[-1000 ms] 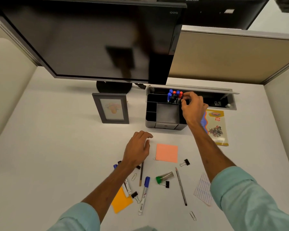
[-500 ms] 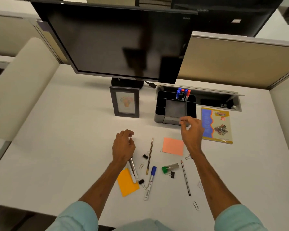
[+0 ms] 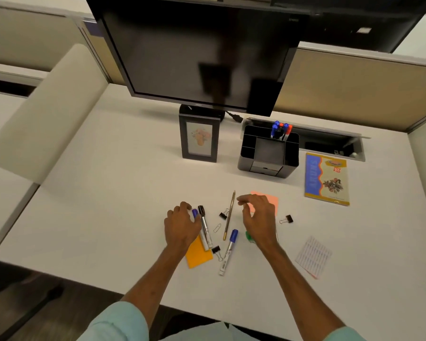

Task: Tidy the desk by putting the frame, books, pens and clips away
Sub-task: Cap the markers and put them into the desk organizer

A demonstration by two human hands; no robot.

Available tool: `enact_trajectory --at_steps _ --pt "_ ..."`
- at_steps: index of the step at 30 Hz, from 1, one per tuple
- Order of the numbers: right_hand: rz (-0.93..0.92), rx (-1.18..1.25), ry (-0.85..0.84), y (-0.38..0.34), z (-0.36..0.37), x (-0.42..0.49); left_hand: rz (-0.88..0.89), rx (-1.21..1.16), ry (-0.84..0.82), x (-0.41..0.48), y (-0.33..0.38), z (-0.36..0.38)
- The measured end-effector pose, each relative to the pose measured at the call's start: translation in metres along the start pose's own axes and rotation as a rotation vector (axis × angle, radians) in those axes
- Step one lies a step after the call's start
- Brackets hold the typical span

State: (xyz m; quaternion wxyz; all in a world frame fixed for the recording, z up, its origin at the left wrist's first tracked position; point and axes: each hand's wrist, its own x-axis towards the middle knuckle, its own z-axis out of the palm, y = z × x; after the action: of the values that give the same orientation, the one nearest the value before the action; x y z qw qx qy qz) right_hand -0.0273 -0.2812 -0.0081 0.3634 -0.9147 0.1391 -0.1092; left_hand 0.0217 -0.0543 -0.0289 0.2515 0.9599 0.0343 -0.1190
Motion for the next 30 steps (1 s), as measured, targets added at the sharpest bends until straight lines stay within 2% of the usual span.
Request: enact_trajectory --at_steps 3,9,14,19,24,30 --pt "0.006 -0.005 -0.092 -0.004 0.012 -0.017 0.023 0.02 -0.031 -0.003 -0.001 0.003" --pt "0.001 -0.005 -0.14 -0.012 0.019 -0.024 0.023 0.004 -0.053 0.002 0.001 0.002" --pt "-0.008 0.038 -0.151 -0.023 0.019 -0.017 0.002 -0.148 0.001 0.004 0.002 -0.005" --pt "0.015 0.159 -0.196 -0.04 0.02 -0.004 0.101 -0.326 0.07 0.01 0.023 -0.017" --pt "0.007 0.181 -0.319 -0.05 0.014 0.014 0.198 -0.48 0.027 0.019 0.061 -0.024" --pt "0.022 0.183 -0.16 -0.036 -0.007 0.032 0.282 -0.549 -0.039 0.025 0.109 -0.013"
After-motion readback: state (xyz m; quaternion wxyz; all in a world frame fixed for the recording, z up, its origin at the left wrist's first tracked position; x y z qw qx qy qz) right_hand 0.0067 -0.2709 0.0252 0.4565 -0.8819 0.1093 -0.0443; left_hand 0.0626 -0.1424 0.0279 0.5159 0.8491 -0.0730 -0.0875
